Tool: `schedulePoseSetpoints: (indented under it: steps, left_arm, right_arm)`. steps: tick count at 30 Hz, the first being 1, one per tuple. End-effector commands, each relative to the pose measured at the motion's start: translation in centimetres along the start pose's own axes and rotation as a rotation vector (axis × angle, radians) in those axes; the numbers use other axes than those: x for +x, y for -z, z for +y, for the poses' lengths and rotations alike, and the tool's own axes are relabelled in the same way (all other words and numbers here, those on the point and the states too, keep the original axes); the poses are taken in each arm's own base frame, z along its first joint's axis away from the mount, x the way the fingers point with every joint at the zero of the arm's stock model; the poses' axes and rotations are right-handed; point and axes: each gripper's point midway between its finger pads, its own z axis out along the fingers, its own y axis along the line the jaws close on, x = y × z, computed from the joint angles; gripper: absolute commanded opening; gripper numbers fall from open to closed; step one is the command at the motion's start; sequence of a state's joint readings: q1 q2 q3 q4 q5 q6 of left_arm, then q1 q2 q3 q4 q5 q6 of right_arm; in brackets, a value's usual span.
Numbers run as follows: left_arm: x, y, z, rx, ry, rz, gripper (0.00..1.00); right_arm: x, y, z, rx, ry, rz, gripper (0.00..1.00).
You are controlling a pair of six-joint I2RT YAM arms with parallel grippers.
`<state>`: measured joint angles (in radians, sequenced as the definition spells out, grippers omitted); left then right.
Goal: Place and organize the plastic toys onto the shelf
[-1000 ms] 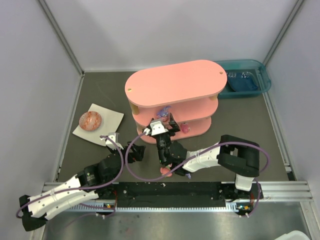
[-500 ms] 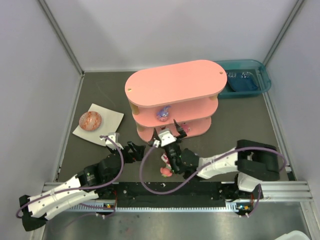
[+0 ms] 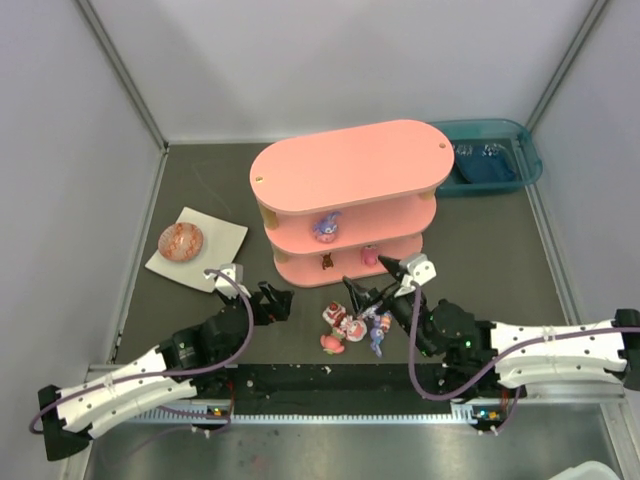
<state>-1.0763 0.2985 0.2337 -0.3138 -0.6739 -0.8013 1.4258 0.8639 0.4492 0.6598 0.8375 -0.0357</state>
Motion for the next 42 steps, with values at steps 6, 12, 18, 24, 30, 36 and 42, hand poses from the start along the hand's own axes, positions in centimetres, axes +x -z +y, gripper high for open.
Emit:
schedulePoseSetpoints:
  steps: [6, 12, 18, 24, 30, 36, 42]
  left_arm:
    - [0.0, -0.5, -1.6, 0.045, 0.022, -0.005, 0.99]
    - [0.0, -0.6, -1.8, 0.051, 0.025, 0.003, 0.99]
    - [0.1, -0.6, -2.0, 0.059, 0.024, 0.005, 0.99]
    - [-0.3, -0.4, -1.9, 0.061, 0.022, -0.007, 0.99]
    - [-0.2, -0.3, -1.4, 0.052, 0.027, -0.012, 0.99]
    - [-0.2, -0.3, -1.3, 0.051, 0.020, -0.010, 0.99]
    - [-0.3, -0.3, -1.3, 0.049, 0.020, -0.013, 0.99]
  right_arm:
    - [10.2, 4.4, 1.8, -0.204, -0.033, 0.300, 0.89]
    - [12.7, 3.7, 3.3, -0.227, -0.011, 0.335, 0.89]
    - [14.2, 1.8, 4.7, -0.282, -0.106, 0.305, 0.86]
    - [15.7, 1.0, 5.6, -0.315, -0.079, 0.331, 0.86]
    - [17.2, 0.5, 5.3, -0.322, -0.069, 0.344, 0.82]
    - [18.5, 0.2, 5.3, -0.324, -0.031, 0.352, 0.76]
    - [18.8, -0.4, 4.4, -0.273, -0.004, 0.326, 0.71]
